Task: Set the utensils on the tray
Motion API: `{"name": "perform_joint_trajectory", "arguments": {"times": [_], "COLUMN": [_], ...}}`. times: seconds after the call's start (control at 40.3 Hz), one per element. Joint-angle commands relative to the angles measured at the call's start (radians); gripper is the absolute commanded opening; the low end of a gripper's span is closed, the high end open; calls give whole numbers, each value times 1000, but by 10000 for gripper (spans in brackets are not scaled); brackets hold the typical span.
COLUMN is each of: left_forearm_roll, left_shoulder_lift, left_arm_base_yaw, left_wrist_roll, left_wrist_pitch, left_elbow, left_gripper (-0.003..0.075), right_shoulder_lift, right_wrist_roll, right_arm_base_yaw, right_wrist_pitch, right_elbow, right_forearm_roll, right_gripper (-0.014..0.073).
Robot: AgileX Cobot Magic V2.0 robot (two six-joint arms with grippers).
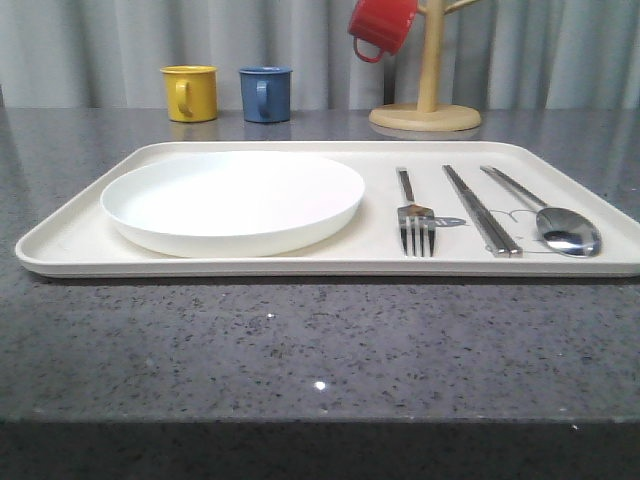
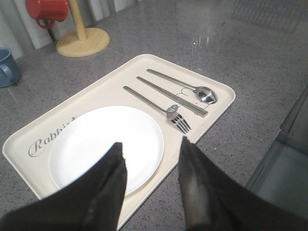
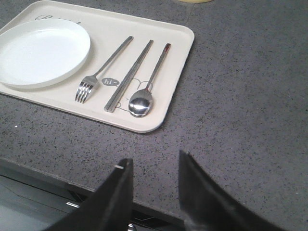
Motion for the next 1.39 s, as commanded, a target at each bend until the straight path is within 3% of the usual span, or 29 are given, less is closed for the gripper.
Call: {"name": "perform_joint_trajectory", "arguments": {"times": [0.0,0.173,0.471,0.669,0.719,1.14,1.363], "left_forearm_roll": [-9,-9,-9,-9,-9,-6,-2], "left_shoulder_lift": [-1,-1,-1,-1,-1,-6,-126], "left_arm_base_yaw": [-8,-8,-8,-8,-8,-5,222], "left_wrist_roll": [-5,-5,-5,-5,-5,-5,-5], "left_wrist_pitch": [-96,-96,-96,-84,-86,-100,-271], "left_elbow": [-24,-24,-24,-24,-24,-10,162], "left_gripper": [260,260,245,10,-19,-20,-20], "right_shoulder_lift": [11,11,11,11,11,11,11], "right_wrist_roll": [-9,-25,-35,-35,-35,-35,-35], "right_arm_base_yaw": [-5,-5,-5,-5,-5,-5,-6], "right_wrist_pitch": [-82,-87,-88,-87,-87,-87,-87], "right_elbow": [-20,-20,-20,-20,-20,-20,-20], "right_forearm_roll": [-10,-13,-13,-8,-8,-8,-7], "right_gripper": [145,-68,-66,-67,-67,-67,-67]}}
